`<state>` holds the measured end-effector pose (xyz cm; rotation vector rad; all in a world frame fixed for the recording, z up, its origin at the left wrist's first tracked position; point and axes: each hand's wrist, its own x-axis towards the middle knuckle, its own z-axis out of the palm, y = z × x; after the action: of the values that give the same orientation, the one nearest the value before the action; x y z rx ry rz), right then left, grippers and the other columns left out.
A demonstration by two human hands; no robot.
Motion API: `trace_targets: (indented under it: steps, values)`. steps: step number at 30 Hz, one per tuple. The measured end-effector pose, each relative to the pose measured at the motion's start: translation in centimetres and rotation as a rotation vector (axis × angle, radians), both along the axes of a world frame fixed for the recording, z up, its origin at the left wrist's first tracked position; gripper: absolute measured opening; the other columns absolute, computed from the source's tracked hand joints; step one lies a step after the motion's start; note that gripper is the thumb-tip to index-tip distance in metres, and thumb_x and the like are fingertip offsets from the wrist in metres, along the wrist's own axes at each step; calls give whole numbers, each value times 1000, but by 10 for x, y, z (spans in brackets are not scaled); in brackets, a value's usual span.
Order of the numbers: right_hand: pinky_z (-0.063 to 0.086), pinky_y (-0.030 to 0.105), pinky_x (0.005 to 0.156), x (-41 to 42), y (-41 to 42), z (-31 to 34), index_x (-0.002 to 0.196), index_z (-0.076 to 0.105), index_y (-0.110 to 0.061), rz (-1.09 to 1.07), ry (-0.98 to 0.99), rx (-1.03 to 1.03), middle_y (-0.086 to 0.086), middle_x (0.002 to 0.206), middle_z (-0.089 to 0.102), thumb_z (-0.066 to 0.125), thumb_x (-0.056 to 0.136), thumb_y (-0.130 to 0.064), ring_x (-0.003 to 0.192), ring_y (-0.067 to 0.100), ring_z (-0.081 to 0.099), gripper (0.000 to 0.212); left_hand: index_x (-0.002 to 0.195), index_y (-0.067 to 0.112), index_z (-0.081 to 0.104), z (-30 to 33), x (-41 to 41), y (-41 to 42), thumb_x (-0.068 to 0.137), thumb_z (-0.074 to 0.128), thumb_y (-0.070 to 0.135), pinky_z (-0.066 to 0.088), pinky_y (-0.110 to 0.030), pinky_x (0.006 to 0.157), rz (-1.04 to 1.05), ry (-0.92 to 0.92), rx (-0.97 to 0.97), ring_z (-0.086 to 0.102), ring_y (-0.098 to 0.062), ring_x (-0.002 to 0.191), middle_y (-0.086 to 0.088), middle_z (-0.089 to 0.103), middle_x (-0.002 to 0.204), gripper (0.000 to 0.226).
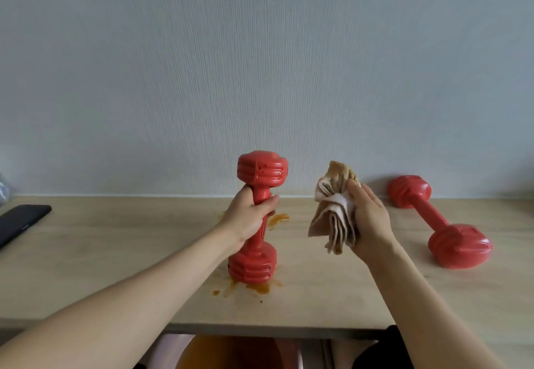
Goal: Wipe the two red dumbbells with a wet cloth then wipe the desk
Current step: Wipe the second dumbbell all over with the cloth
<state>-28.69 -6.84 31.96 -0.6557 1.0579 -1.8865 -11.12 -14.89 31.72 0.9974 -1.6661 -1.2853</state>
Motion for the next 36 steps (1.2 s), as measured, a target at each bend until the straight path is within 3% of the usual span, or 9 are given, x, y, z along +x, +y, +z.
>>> trace_targets:
  steps: [3,7,11,14,20,25,29,33,36]
  values:
    - [56,30,62,-1,-3,2,101,61,-4,62,-165,-33,16,84,69,44,97,-25,67,21,68,27,87,11,52,-4,3,1,88,62,11,50,-42,91,-23,-14,-50,57,-16,77,1,52,75,10]
    - [54,26,44,0,-5,0,97,60,-9,230,-450,37,10,89,66,42,97,-31,65,19,69,28,83,13,54,-9,7,0,84,65,17,48,-52,92,-39,-19,-101,57,-21,80,0,53,74,12]
    - [56,52,60,5,-13,-9,103,60,-4,141,-423,49,18,96,65,43,97,-26,84,32,68,29,77,12,54,-7,9,3,82,69,12,49,-45,80,-40,40,-79,56,-17,72,-1,53,69,15]
    - [55,38,59,11,-17,-9,118,52,0,93,-253,70,18,96,59,52,94,-25,82,31,63,35,77,12,59,-2,9,7,69,80,19,49,-29,68,-40,70,-63,56,-11,62,2,55,62,23]
    - [54,29,58,31,-12,-6,98,53,-4,200,125,59,12,80,62,48,95,-14,65,18,63,11,78,18,67,1,12,6,42,89,38,45,-26,69,-26,134,5,58,-13,65,3,60,63,47]
    - [49,29,50,38,-9,-7,95,38,-15,289,323,38,9,75,60,52,94,-6,57,17,58,17,72,11,63,-1,18,-1,59,84,22,44,-26,62,74,205,80,53,-10,56,3,55,58,27]
    - [46,31,60,41,-16,-14,94,49,-19,137,804,48,7,84,59,54,93,-13,66,18,56,7,64,14,56,-6,20,-2,73,75,12,42,-25,53,111,184,55,46,-11,50,6,46,50,21]
    - [46,19,79,53,-11,-13,114,41,-13,206,1130,112,2,116,36,78,73,-25,90,8,52,57,61,17,56,-6,19,-3,74,74,12,40,-25,52,94,194,76,46,-9,47,7,45,48,23]
    - [49,33,67,73,-9,-16,116,32,-10,59,1408,202,-9,114,21,79,64,-40,85,17,54,77,61,18,59,-7,19,-3,66,78,20,41,-26,51,51,231,110,47,-13,50,1,47,53,20]
